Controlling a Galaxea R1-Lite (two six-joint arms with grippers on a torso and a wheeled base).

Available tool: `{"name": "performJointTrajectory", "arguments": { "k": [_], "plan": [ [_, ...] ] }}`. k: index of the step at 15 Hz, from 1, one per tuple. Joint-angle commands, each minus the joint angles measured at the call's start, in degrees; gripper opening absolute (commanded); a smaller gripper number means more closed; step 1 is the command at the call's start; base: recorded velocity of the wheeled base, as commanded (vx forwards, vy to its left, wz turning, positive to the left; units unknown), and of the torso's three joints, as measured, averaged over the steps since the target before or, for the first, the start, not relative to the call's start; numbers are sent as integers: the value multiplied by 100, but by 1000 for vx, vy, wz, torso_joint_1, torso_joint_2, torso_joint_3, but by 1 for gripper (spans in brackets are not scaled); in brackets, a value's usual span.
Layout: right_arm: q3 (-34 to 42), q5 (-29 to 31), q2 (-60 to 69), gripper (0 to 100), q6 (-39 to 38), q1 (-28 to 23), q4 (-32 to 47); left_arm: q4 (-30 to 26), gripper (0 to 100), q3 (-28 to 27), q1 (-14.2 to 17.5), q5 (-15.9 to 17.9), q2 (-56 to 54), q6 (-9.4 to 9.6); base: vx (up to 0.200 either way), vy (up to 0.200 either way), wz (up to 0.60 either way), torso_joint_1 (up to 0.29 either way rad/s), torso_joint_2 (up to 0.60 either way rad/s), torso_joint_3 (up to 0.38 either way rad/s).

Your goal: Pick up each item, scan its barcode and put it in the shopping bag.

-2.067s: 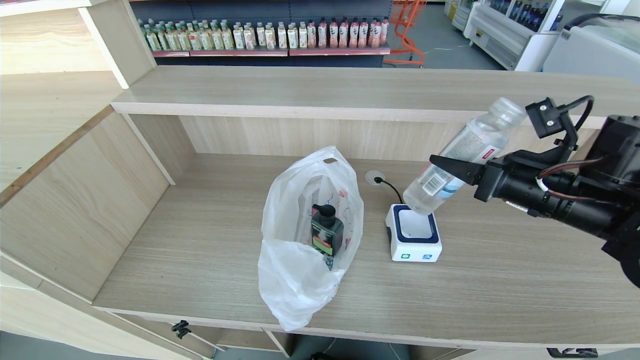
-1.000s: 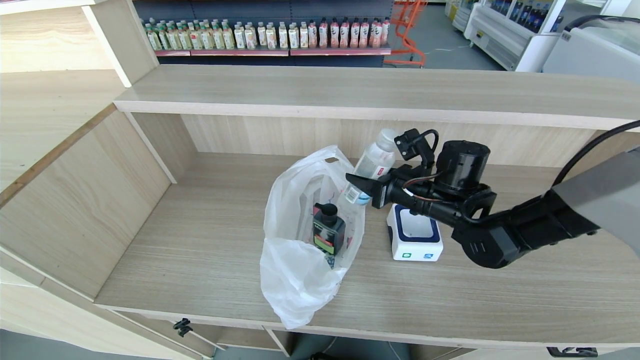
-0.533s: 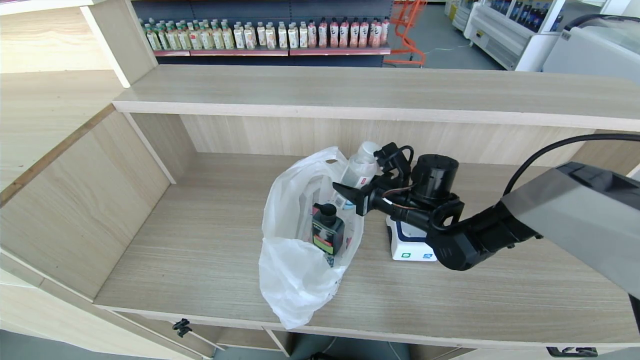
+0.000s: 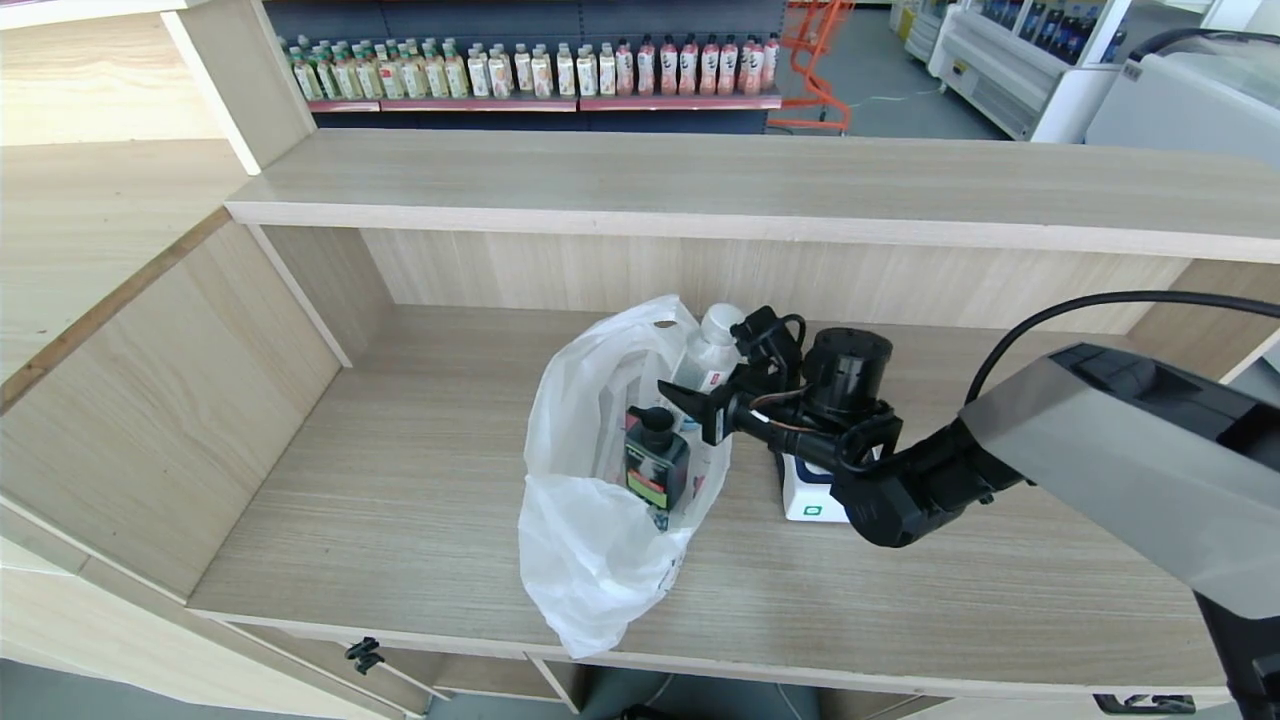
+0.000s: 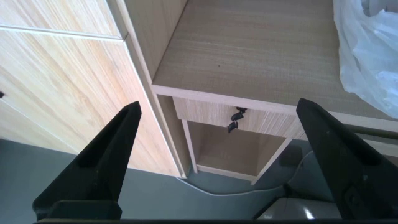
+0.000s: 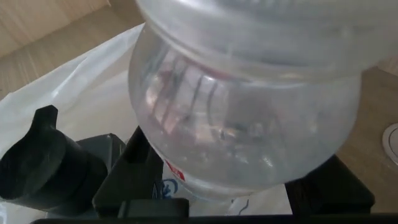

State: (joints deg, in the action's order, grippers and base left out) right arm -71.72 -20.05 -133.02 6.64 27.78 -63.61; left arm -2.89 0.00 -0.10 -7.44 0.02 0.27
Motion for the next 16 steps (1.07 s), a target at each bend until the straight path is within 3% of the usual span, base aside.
{"name": "performJointTrajectory", "arguments": {
  "k": [1,5,8,14,16],
  "plan": [
    [-62,-16,-22,100,-14,8,-11,-1,100,0,1,-3,-2,0,0,0,0,0,0,0],
    [-62,-34,374,100,-401,-10,15,-1,100,0,1,-3,-2,0,0,0,0,0,0,0],
    [659,-42,1297,100,-998,-115,33,-1,100,0,1,-3,-2,0,0,0,0,0,0,0],
    [4210,-78,4944,100,-1464,-423,261,-1,100,0,1,-3,-2,0,0,0,0,0,0,0],
    [5291,-34,6227,100,-1315,-950,982,-1,100,0,1,-3,-2,0,0,0,0,0,0,0]
  ]
}}
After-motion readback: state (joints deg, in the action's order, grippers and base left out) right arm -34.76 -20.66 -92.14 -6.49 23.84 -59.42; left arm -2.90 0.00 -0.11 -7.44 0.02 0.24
